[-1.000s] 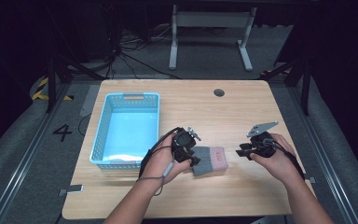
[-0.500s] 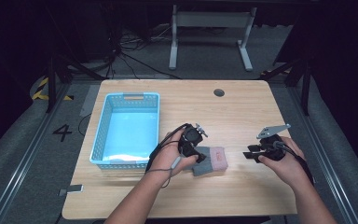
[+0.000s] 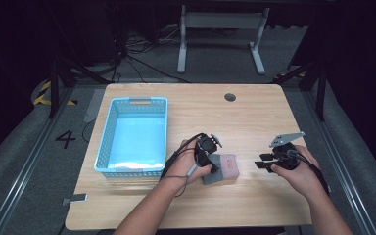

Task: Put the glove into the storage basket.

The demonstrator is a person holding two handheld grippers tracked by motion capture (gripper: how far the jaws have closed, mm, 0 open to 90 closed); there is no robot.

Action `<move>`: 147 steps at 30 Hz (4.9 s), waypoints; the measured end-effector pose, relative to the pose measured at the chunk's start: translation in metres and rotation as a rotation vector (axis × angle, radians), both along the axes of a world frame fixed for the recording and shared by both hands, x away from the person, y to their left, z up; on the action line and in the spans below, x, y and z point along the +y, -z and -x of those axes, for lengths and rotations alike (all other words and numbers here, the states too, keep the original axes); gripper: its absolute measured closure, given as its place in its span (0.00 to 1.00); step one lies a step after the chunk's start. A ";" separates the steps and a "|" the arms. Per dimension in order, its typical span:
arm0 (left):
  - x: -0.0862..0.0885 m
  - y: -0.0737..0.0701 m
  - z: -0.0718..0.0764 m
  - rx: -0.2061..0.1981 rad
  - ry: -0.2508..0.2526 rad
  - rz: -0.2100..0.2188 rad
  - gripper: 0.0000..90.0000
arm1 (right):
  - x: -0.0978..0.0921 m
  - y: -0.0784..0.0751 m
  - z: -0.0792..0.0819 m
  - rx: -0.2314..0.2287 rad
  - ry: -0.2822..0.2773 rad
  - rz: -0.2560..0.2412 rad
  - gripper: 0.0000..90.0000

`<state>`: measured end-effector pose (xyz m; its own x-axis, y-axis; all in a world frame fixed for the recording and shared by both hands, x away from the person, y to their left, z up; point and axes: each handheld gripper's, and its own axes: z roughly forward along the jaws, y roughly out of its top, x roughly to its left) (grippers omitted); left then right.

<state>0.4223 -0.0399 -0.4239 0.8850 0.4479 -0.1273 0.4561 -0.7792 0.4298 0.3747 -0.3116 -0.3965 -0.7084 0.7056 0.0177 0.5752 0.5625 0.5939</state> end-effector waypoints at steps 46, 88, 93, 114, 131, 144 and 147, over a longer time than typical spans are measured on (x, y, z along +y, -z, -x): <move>-0.017 0.004 0.009 -0.041 0.053 -0.091 0.76 | 0.004 0.001 -0.001 0.004 -0.027 -0.046 0.64; 0.067 -0.100 0.019 -0.136 -0.052 0.032 0.78 | 0.015 -0.001 -0.026 0.007 -0.064 -0.064 0.63; 0.083 -0.112 0.017 -0.157 -0.083 0.054 0.78 | 0.015 0.000 -0.027 0.011 -0.063 -0.063 0.63; 0.152 -0.133 -0.002 -0.200 -0.180 0.027 0.78 | 0.011 0.005 -0.021 0.027 -0.041 -0.053 0.63; 0.210 -0.126 -0.024 -0.194 -0.219 -0.011 0.78 | 0.010 0.010 -0.017 0.038 -0.025 -0.046 0.62; 0.233 -0.108 -0.043 -0.136 -0.245 -0.041 0.78 | 0.008 0.012 -0.015 0.040 -0.014 -0.044 0.61; 0.236 -0.097 -0.047 -0.117 -0.258 -0.051 0.78 | 0.008 0.011 -0.015 0.038 -0.015 -0.047 0.61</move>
<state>0.4689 0.1956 -0.3266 0.7481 0.6636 -0.0022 0.5919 -0.6658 0.4542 0.3893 -0.3035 -0.4077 -0.7173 0.6924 0.0779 0.5895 0.5435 0.5975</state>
